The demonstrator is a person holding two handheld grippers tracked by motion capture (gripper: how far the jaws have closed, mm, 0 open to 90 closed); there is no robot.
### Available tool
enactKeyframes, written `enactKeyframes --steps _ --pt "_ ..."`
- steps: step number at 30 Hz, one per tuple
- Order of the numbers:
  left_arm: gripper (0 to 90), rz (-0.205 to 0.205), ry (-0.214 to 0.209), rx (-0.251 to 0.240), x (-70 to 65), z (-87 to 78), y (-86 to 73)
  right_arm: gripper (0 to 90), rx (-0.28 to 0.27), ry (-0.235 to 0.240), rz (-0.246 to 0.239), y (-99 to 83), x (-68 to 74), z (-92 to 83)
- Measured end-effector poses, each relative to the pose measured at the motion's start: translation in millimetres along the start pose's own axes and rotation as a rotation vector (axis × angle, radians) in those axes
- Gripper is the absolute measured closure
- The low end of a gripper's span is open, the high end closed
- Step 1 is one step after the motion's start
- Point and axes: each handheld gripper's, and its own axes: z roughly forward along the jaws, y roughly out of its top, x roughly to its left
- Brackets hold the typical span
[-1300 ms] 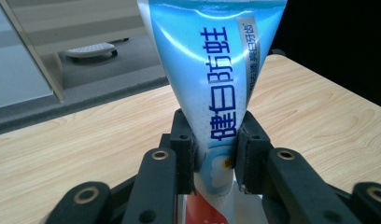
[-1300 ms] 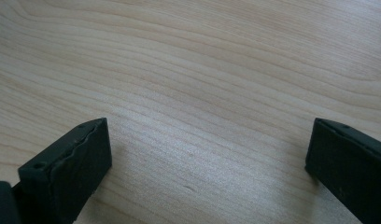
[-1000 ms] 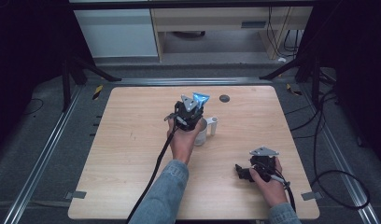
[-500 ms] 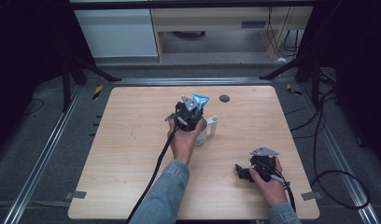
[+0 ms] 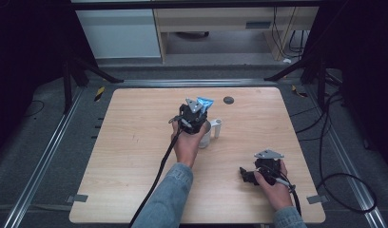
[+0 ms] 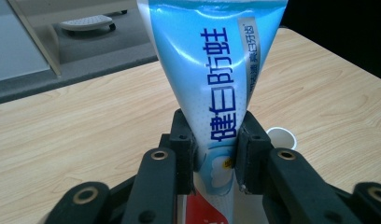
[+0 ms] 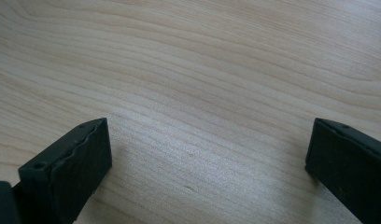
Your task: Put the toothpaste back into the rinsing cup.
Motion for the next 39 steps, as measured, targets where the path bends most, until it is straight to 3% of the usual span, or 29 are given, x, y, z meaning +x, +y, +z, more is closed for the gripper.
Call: enactKeyframes --steps 23,39 --pt "67.6 -0.006 -0.027 0.013 -1.0 4.3 2.7 0.5 0.001 0.0 0.001 0.0 0.1 0.0" --pt "48.0 0.0 -0.018 0.021 -1.9 6.2 1.3 0.5 0.001 0.001 0.002 0.0 0.2 0.0"
